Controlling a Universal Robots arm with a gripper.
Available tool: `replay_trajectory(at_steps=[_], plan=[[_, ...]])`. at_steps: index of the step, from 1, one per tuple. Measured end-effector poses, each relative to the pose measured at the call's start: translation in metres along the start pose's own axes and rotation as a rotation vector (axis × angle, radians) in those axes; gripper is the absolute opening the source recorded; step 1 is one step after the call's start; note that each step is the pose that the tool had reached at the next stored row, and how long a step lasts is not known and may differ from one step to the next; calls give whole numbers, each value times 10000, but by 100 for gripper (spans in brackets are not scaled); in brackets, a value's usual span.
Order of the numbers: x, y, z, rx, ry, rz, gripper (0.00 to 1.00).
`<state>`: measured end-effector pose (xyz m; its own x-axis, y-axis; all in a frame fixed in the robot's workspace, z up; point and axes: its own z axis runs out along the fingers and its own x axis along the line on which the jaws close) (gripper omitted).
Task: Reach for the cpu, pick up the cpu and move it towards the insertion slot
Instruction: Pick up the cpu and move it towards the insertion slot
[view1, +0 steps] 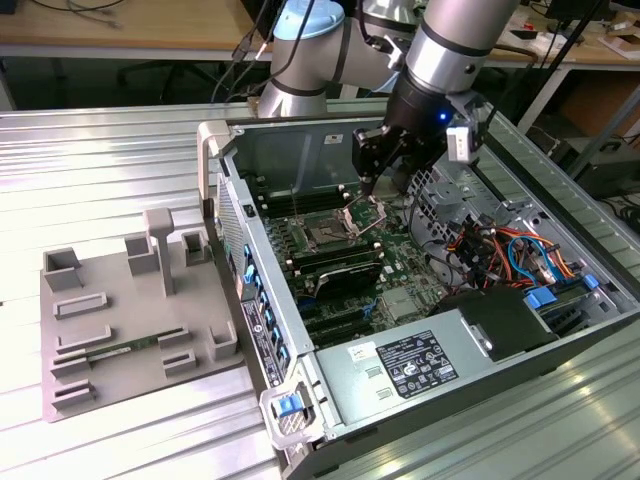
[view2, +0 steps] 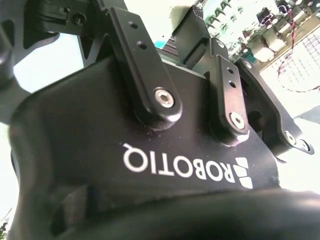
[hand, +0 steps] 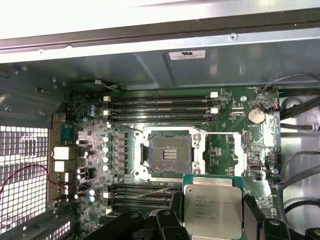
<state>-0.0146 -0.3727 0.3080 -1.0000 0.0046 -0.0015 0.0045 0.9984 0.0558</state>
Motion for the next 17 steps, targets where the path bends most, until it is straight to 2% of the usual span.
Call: replay_trajectory(at_steps=[2, 5, 9, 17], plan=[[0, 35, 4, -1, -1, -1, 55], [0, 120, 11, 0, 0, 0, 55], [1, 185, 16, 0, -1, -1, 55], [1, 196, 16, 0, -1, -1, 55]])
